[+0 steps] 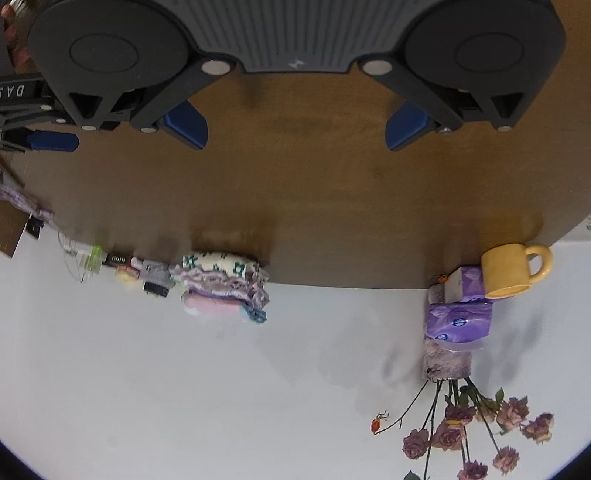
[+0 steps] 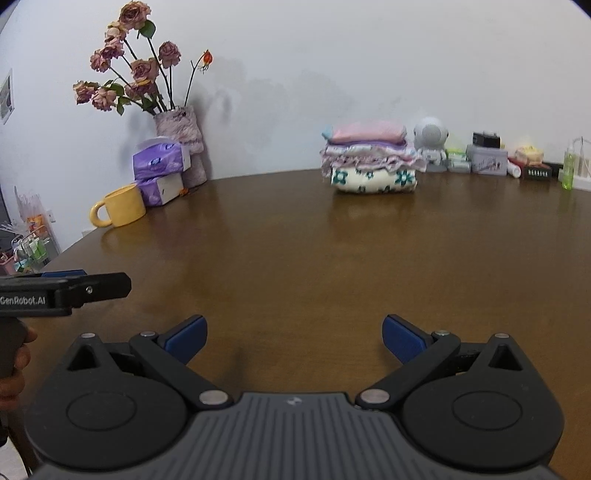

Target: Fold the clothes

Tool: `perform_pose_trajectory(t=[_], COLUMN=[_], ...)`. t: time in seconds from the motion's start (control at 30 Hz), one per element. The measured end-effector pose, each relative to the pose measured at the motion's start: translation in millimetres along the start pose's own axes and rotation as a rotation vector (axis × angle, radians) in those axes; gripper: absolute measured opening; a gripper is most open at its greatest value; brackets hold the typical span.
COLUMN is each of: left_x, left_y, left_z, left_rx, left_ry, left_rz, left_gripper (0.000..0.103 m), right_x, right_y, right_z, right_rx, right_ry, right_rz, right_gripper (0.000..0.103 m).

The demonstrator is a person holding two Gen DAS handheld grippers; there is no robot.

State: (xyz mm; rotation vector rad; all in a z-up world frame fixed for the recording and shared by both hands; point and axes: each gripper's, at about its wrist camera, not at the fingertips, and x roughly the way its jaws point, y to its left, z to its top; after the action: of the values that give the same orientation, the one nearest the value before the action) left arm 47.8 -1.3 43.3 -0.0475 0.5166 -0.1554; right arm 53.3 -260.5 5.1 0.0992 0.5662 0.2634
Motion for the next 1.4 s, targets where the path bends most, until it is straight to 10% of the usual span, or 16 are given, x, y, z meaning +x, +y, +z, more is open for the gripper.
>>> perform_pose_trajectory(t=[1.4], left_x=[-1], left_y=[6], left_z=[-36], left_rx=[-0.071], left_ry=[0.055], left_rz=[-0.022], left_gripper=[0.103], right_x=[-6], right_y=[39], right_z=[-38], right_rx=[-0.018], right_ry=[-0.027], right_rz=[-0.040], right_gripper=[0.103])
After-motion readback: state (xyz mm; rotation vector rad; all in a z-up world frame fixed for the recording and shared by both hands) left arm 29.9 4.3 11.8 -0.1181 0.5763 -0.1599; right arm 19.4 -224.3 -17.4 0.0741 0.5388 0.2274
